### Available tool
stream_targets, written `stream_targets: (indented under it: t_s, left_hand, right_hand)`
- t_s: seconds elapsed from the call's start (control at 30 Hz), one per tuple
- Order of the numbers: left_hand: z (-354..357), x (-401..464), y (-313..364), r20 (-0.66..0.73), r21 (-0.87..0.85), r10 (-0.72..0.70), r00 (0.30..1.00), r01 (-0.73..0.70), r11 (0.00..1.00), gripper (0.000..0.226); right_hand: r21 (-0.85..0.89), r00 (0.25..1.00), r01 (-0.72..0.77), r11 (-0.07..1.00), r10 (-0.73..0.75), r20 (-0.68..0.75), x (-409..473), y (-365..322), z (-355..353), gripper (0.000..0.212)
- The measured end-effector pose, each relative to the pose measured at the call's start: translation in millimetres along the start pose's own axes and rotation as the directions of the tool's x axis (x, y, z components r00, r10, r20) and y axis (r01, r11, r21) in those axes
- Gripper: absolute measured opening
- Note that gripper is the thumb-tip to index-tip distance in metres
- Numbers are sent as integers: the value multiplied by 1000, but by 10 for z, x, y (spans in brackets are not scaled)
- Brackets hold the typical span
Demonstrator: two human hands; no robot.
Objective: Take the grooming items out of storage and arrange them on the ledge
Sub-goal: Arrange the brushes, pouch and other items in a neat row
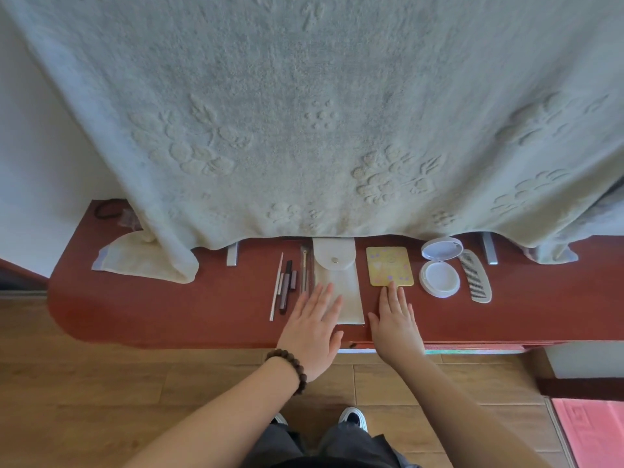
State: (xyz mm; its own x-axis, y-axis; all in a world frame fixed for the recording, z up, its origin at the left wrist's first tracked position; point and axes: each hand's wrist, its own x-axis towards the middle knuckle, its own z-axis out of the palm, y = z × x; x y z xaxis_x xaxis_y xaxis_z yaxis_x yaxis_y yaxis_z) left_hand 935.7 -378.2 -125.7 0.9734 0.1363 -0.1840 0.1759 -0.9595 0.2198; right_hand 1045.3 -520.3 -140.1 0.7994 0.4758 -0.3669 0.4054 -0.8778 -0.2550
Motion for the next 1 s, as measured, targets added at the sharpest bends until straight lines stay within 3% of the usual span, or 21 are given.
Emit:
stream_targets:
  t_s: [0.13, 0.23, 0.33, 0.4, 0.47, 0.6, 0.73, 1.0]
  left_hand:
    - [35, 79, 140, 88, -1, -2, 996, 3, 1000, 62]
    - [31, 104, 195, 121, 28, -33, 992, 30, 999, 63]
    - [14, 131, 227, 138, 46, -51, 989, 45, 998, 63]
    - [18, 140, 236, 148, 42, -61, 987, 55, 998, 63]
    - [19, 140, 243, 162, 37, -75, 984, 69, 997, 62]
    - [33, 151, 262, 167, 25, -90, 982, 87, 996, 63]
    - [35, 162, 280, 166, 25, -104, 981, 101, 995, 62]
    - [51, 181, 291, 163, 21, -117, 980, 116, 993, 62]
  right_hand:
    - [-14, 999, 2, 1000, -2, 36, -33, -4, 7, 61]
    - [88, 996, 25, 996, -32, 81, -22, 18, -72, 64]
    - [276, 995, 39, 960, -12, -99, 15, 144, -259, 72]
    - [364, 957, -18, 931, 121, -264, 50, 345, -396, 78]
    - [409, 929, -105, 906, 236, -286, 113, 591, -503, 84]
    - [416, 947, -175, 892, 268, -175, 267, 892, -556, 87]
    - [408, 921, -177, 895, 297, -251, 327, 891, -501, 73]
    - [350, 900, -199, 916, 312, -305, 327, 1111, -545, 65]
